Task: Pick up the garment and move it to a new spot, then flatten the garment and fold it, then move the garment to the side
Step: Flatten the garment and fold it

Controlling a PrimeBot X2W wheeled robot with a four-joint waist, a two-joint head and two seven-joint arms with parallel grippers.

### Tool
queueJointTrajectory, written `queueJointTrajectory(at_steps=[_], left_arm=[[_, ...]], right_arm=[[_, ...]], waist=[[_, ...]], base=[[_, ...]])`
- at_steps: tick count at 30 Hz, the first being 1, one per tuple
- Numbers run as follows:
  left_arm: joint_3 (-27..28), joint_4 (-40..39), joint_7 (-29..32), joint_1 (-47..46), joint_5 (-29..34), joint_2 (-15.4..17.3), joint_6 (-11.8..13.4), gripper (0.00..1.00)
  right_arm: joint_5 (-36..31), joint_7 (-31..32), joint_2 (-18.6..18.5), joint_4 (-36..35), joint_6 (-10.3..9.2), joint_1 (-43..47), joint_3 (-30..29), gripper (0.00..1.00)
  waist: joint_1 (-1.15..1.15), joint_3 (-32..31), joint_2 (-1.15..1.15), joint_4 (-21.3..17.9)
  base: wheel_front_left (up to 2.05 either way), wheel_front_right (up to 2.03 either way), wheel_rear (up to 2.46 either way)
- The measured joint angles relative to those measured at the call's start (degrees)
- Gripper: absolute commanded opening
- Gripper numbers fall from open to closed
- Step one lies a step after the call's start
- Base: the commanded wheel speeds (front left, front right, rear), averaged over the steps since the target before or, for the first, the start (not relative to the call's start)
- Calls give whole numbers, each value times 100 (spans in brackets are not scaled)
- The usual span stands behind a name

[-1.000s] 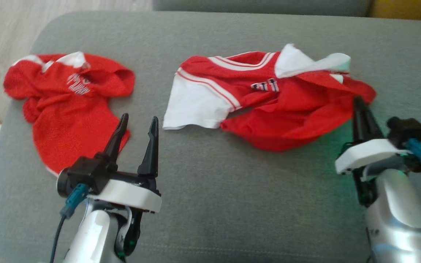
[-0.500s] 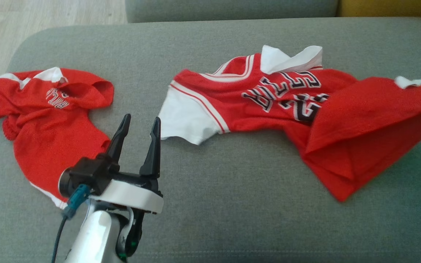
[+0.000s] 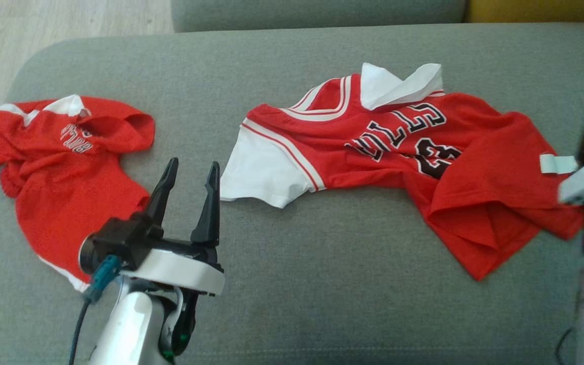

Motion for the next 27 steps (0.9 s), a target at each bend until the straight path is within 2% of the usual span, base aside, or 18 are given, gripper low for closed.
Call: queueJointTrajectory(at_steps=[9,14,21,27], left_arm=[[41,-66,0,118,0,0,3,100],[35,-92,0,372,0,1,3,100],[-8,-132,0,380,0,2,0,100],[-49,-130,0,361,1,2,-2,100]], right_arm=[[1063,-555,322,-644,0,1595,1386,100],[1823,-738,339,-597,0,2365,1953,100],[2065,-829,339,-296,0,2395,2164,100],[2417,-634,337,225,0,1906,2220,100]], waist=[[0,-282,0,-261],[0,-439,0,-386],[0,-416,0,-364],[0,-243,0,-133]], base=[[0,0,0],[0,0,0],[0,0,0],[0,0,0]])
